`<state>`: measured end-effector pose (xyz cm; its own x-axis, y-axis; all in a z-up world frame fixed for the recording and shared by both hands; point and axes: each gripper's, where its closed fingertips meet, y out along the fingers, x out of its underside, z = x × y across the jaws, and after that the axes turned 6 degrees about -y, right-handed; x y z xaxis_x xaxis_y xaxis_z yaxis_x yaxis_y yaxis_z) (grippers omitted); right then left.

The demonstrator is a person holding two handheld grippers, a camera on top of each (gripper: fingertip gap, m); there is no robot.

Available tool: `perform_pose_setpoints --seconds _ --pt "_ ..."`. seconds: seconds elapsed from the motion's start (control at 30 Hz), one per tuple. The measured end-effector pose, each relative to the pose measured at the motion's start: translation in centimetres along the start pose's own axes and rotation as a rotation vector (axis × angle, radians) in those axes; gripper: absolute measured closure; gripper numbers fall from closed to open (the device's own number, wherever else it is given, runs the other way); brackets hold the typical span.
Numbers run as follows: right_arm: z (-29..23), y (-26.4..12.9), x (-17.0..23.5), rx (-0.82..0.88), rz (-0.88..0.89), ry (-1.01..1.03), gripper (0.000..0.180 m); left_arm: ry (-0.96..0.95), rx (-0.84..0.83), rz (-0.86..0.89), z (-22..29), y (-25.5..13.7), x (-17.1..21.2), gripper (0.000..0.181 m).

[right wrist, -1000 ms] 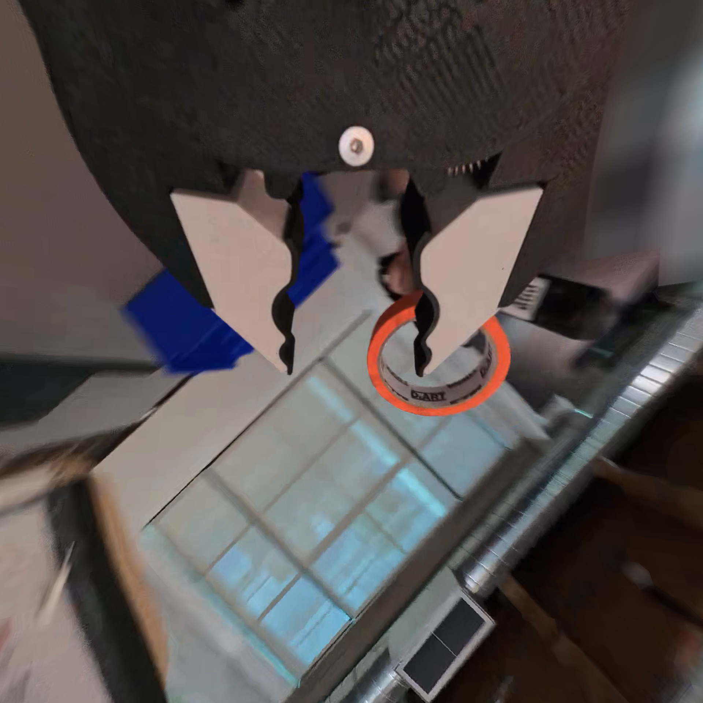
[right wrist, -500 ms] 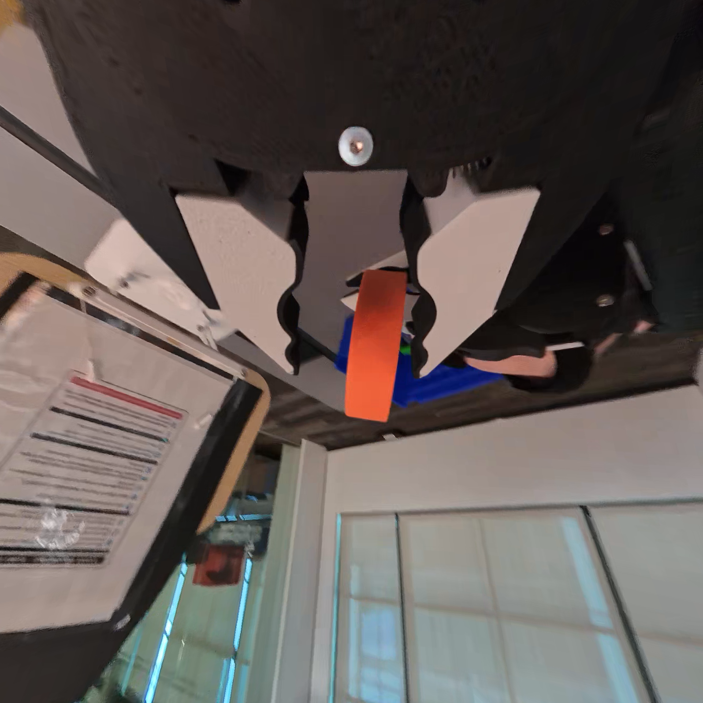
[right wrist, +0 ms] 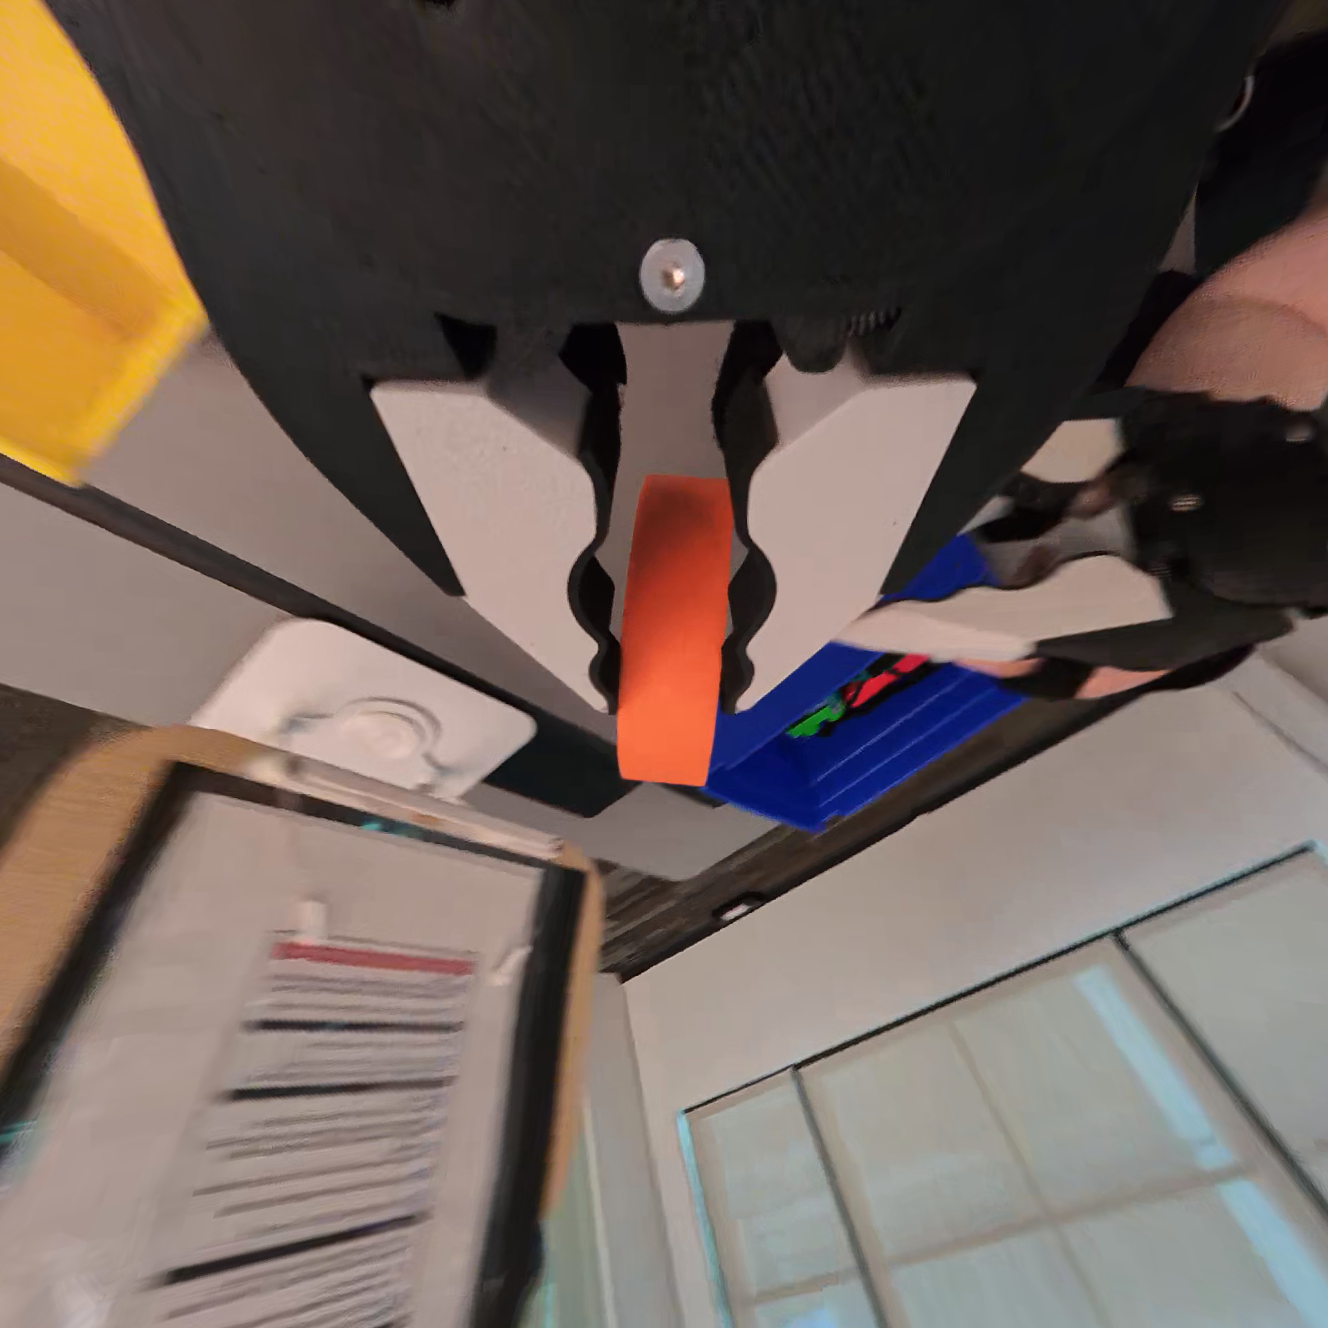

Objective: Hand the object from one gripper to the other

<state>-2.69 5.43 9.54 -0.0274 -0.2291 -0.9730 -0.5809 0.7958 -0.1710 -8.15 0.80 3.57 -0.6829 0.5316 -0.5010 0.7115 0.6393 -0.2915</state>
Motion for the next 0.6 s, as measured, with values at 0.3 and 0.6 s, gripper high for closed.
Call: perform_pose_setpoints --seconds 0.3,0.6 --pt "15.5 -12.1 4.3 0.393 -0.077 0.284 0.153 -0.488 0.330 0.416 -1.8 -7.0 -6.3 0.148" --pt "20.9 -9.8 14.9 0.404 -0.316 0.548 0.153 -0.679 0.402 0.459 -4.5 -9.3 -5.3 0.148"
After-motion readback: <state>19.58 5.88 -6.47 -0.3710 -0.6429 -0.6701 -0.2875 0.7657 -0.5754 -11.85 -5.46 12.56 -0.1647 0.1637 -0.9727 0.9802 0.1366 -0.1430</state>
